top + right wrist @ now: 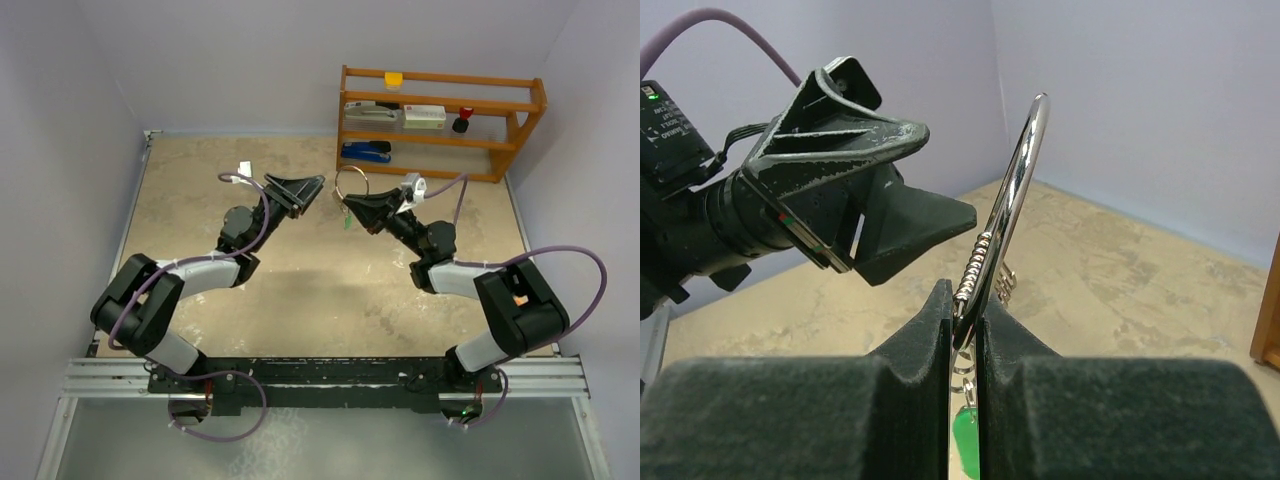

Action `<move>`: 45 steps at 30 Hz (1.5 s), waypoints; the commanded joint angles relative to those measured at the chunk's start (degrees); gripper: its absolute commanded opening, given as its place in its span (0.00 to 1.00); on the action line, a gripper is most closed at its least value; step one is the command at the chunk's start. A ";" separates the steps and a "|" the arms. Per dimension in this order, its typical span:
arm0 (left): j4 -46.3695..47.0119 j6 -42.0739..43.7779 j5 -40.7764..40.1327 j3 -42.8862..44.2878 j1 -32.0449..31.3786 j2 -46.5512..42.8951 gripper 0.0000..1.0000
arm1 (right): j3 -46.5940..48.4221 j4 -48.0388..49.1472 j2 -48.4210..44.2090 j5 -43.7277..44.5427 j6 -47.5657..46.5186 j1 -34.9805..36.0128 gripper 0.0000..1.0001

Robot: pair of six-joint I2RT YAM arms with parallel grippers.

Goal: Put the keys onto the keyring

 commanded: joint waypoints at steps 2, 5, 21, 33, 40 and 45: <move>6.50 -3.07 1.86 0.51 0.11 0.97 0.49 | 2.04 10.48 -0.33 0.62 1.46 0.20 0.00; 4.98 -2.17 1.84 0.63 -0.14 1.09 0.49 | 2.41 10.80 0.13 1.16 1.65 0.45 0.00; -26.02 35.83 -5.81 4.54 -1.91 -5.82 0.42 | 3.92 -7.38 -7.19 -2.00 0.41 0.64 0.00; -12.66 58.93 -10.72 -3.62 -6.21 -11.24 0.42 | 6.41 -21.18 -9.95 -5.60 0.12 0.55 0.00; -5.81 63.30 -7.27 -6.90 -6.98 -10.17 0.42 | 7.47 -25.61 -11.61 -7.00 -0.44 0.47 0.00; -1.77 65.37 -6.96 -7.87 -8.02 -9.10 0.41 | 7.95 -26.67 -11.62 -8.35 -0.40 0.47 0.00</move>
